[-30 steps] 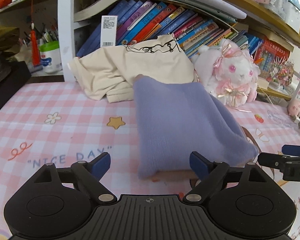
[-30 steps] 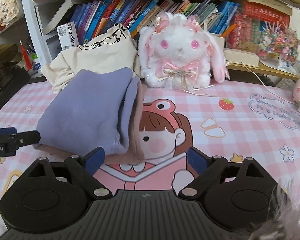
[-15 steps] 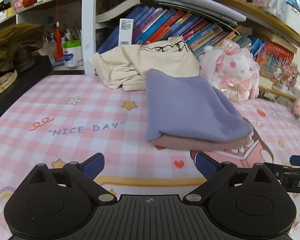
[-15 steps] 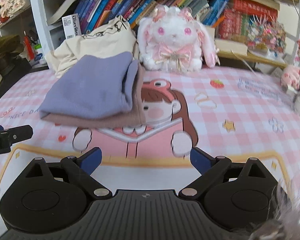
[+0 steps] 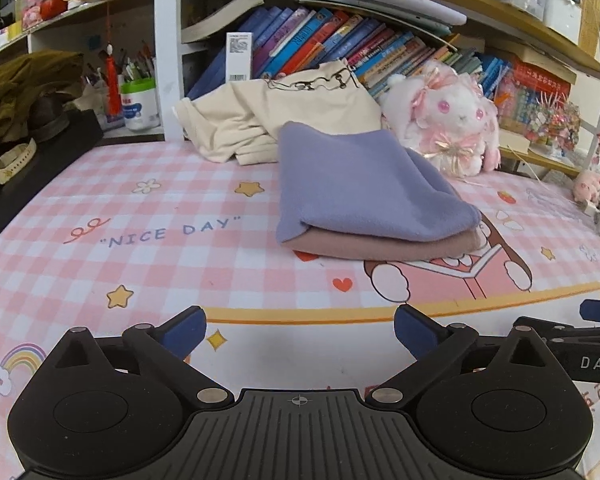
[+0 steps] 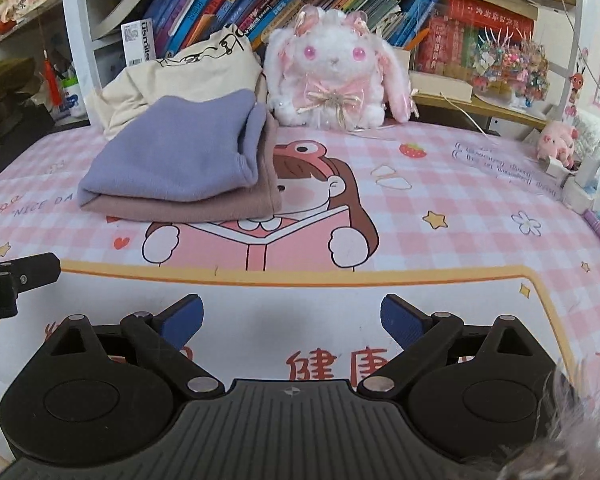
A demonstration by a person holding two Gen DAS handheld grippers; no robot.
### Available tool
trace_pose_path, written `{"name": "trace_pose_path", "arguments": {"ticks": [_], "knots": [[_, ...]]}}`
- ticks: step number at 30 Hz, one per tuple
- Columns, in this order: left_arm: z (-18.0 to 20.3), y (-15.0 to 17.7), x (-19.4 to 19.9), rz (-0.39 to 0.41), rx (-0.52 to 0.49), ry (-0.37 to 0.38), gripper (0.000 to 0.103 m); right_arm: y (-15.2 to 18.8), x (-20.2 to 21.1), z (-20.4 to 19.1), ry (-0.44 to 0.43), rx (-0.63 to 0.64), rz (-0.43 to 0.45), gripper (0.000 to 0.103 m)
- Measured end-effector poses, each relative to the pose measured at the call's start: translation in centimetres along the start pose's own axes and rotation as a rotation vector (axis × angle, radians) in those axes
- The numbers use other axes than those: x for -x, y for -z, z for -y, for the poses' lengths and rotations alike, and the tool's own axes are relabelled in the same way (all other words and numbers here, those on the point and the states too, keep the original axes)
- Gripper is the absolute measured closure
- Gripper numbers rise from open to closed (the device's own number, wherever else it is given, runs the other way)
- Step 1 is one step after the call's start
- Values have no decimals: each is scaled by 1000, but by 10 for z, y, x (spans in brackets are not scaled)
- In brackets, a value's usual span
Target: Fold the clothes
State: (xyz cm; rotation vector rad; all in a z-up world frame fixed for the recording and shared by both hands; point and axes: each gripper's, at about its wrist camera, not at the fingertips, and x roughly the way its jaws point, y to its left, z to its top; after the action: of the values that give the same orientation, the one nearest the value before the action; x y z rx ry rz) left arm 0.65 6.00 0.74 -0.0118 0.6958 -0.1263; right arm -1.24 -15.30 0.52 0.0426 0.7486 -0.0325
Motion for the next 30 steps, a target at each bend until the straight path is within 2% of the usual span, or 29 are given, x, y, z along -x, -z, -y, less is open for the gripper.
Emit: {"name": "trace_pose_path", "arguments": {"ticks": [30], "knots": [[-1, -1, -3, -19, 9, 17, 0, 1, -1, 0, 7, -10, -23, 7]]}}
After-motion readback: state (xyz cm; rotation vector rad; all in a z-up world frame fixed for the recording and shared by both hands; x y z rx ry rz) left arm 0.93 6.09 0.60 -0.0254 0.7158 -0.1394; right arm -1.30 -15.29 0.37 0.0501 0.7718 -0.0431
